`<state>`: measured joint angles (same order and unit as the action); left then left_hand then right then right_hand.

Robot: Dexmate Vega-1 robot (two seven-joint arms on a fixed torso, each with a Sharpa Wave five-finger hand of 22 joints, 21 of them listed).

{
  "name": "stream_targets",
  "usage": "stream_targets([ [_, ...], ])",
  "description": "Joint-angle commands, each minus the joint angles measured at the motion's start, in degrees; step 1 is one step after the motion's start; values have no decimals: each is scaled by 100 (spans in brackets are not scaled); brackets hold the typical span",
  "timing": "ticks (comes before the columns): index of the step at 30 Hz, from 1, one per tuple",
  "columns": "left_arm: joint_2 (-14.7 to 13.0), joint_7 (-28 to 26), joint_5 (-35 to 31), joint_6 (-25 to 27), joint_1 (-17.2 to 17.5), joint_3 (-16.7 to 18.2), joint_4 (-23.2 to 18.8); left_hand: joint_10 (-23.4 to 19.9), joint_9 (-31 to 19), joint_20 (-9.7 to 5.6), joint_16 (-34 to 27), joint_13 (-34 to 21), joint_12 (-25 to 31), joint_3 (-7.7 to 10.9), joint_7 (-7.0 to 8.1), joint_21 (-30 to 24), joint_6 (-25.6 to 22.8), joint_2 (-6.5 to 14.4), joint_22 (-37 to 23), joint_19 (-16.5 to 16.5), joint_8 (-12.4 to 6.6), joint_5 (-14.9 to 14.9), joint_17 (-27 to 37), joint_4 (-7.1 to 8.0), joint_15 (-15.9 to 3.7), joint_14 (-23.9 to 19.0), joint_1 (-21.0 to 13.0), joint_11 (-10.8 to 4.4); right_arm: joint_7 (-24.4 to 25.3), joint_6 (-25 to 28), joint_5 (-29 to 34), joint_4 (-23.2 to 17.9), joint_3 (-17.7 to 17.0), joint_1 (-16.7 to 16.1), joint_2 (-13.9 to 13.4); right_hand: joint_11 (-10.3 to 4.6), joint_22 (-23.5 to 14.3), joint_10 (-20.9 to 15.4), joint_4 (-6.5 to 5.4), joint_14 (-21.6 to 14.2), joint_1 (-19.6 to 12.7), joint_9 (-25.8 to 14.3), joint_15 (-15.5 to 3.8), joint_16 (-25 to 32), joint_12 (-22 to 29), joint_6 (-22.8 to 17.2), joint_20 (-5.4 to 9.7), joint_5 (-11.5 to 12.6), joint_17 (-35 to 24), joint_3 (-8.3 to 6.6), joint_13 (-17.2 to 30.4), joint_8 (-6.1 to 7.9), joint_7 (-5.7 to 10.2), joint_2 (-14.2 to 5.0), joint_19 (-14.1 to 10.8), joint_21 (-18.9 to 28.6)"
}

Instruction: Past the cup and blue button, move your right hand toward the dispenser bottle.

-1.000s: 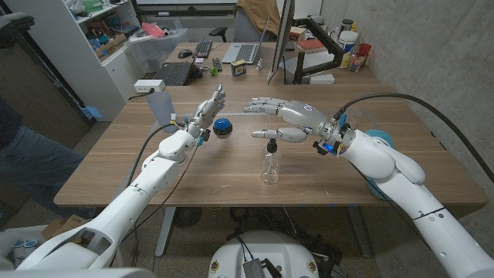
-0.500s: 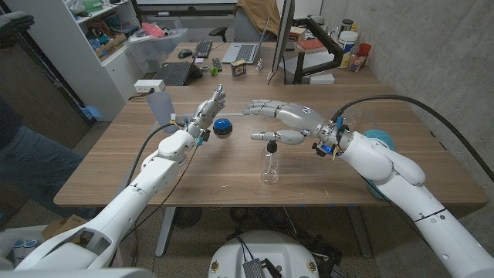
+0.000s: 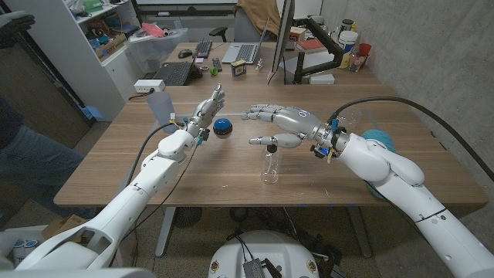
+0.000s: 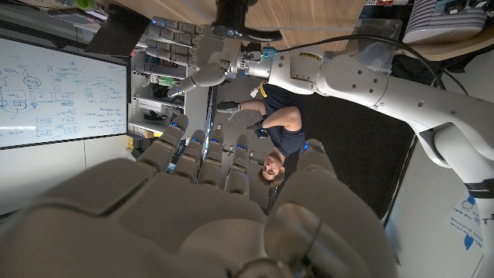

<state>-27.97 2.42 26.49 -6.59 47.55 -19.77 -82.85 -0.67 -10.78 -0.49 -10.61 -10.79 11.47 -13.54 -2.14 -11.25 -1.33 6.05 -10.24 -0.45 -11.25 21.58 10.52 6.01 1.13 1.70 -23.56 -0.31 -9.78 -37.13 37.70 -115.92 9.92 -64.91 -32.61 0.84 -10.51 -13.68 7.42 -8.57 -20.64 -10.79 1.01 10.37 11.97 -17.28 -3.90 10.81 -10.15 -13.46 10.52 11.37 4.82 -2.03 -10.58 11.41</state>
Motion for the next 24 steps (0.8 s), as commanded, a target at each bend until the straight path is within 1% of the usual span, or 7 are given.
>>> stream_targets([
  [1, 43, 36, 3, -63, -54, -1, 88, 9, -14, 43, -28, -23, 23, -38, 3, -23, -39, 9, -13, -16, -31, -18, 20, -13, 30, 0, -77, -18, 89, 225, 299, -153, 82, -36, -131, 20, -34, 10, 18, 38, -46, -11, -17, -7, 0, -18, 16, 35, -10, -21, 18, -16, 9, -16, 18, 15],
  [5, 56, 51, -6, -74, -78, -11, 118, 6, -14, 43, -29, -23, 24, -40, 5, -23, -43, 11, -13, -17, -32, -18, 20, -13, 29, -2, -79, -13, 159, 284, 424, -192, 96, -55, -163, 6, -34, 21, 20, 37, -50, -11, -19, -5, -3, -17, 16, 35, -10, -22, 18, -16, 9, -16, 19, 15],
  [8, 64, 57, -6, -65, -94, -15, 135, 7, -14, 43, -27, -23, 24, -43, 6, -23, -40, 12, -13, -17, -31, -19, 21, -12, 31, 1, -81, -16, 280, 356, 640, -249, 94, -98, -171, 11, -34, 18, 21, 37, -54, -11, -19, -4, -1, -18, 14, 36, -10, -24, 18, -16, 6, -18, 24, 14],
  [24, 103, 133, -24, -83, -198, -33, 283, 4, -14, 42, -27, -23, 25, -53, 9, -25, -38, 16, -13, -15, -29, -21, 21, -12, 34, 4, -88, -16, 312, 604, 821, -248, 304, 7, -314, 19, -35, 9, 27, 34, -72, -11, -32, 3, 6, -22, 17, 36, -10, -32, 18, -16, 26, -26, 14, 22],
])
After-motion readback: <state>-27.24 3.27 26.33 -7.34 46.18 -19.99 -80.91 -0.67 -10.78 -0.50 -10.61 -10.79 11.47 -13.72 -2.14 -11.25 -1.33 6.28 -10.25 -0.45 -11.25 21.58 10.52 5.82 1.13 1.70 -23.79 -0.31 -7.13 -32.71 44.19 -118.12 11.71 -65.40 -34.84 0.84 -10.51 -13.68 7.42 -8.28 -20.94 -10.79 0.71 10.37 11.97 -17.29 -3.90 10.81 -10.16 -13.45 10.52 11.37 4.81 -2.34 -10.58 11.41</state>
